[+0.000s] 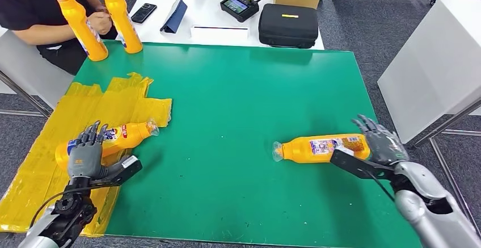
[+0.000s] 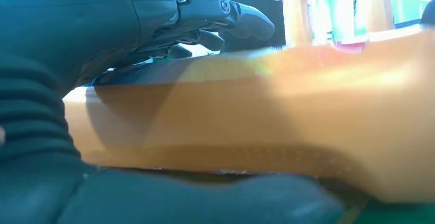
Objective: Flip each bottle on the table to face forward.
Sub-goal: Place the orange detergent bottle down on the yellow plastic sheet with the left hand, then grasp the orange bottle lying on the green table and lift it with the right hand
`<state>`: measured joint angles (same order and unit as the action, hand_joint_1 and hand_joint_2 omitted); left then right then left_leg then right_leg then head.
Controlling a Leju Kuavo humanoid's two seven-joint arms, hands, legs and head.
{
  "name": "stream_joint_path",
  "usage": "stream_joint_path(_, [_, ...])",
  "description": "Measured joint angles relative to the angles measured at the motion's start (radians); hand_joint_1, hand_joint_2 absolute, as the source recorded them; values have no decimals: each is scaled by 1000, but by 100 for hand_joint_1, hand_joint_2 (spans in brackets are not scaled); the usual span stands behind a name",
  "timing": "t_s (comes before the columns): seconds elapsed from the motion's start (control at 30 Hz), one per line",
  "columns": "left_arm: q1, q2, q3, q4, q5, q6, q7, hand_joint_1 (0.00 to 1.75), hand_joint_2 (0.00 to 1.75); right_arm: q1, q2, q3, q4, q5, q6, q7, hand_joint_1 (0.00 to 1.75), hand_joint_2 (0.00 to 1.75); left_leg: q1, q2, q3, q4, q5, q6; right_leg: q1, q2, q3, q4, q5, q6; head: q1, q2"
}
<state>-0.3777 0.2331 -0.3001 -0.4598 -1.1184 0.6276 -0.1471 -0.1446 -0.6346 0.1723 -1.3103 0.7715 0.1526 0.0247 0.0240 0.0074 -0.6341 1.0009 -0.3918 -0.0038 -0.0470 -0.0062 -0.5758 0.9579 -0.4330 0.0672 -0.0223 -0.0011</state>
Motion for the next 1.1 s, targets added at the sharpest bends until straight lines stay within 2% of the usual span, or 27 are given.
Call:
stream_joint_path(0.07, [9, 0, 19, -15, 128, -12, -104, 0, 0, -1, -25, -3, 5, 1, 17, 3, 0, 175, 0, 0, 0, 0, 0, 0, 0, 0, 0, 0, 0, 0, 0, 0])
stream_joint_path(0.17, [30, -2, 67, -71, 387, -94, -290, 0, 0, -1, -48, -4, 14, 5, 26, 11, 0, 175, 0, 0, 0, 0, 1, 1, 0, 0, 0, 0, 0, 0, 0, 0])
stream_joint_path(0.27, [63, -3, 103, -191, 619, -218, -375, 0, 0, -2, -58, 1, 25, 10, 27, 17, 0, 175, 0, 0, 0, 0, 1, 2, 0, 0, 0, 0, 0, 1, 0, 0])
stream_joint_path(0.37, [102, -3, 112, -341, 761, -302, -370, 0, 0, -7, -59, 16, 45, 15, 26, 18, 0, 175, 0, 0, -1, 0, 1, 2, 0, 0, -1, 0, 1, 1, 0, 0])
stream_joint_path(0.5, [129, -3, 112, -474, 799, -320, -353, 0, 0, -13, -58, 37, 67, 18, 24, 18, 0, 175, 0, 0, -1, 0, 1, 2, 0, 0, -1, 0, 1, 1, 0, 0])
stream_joint_path(0.77, [154, -3, 112, -573, 838, -328, -379, 0, 0, -30, -53, 66, 96, 21, 22, 14, 0, 175, 0, 0, -3, 0, 1, 2, 0, 0, -2, 0, 1, 1, 0, 0])
stream_joint_path(0.93, [175, -1, 103, -664, 894, -373, -379, 0, 0, -96, -20, 116, 173, 26, 12, -17, 0, 175, 0, 1, -3, 0, 1, 2, 0, 0, -3, 0, 1, 2, 0, 0])
stream_joint_path(1.1, [200, 9, 83, -750, 979, -407, -389, 0, 0, -166, 30, 190, 291, 23, -37, -50, 0, 175, 0, 1, -3, 0, 2, 2, 0, 0, -3, 0, 1, 2, 0, 0])
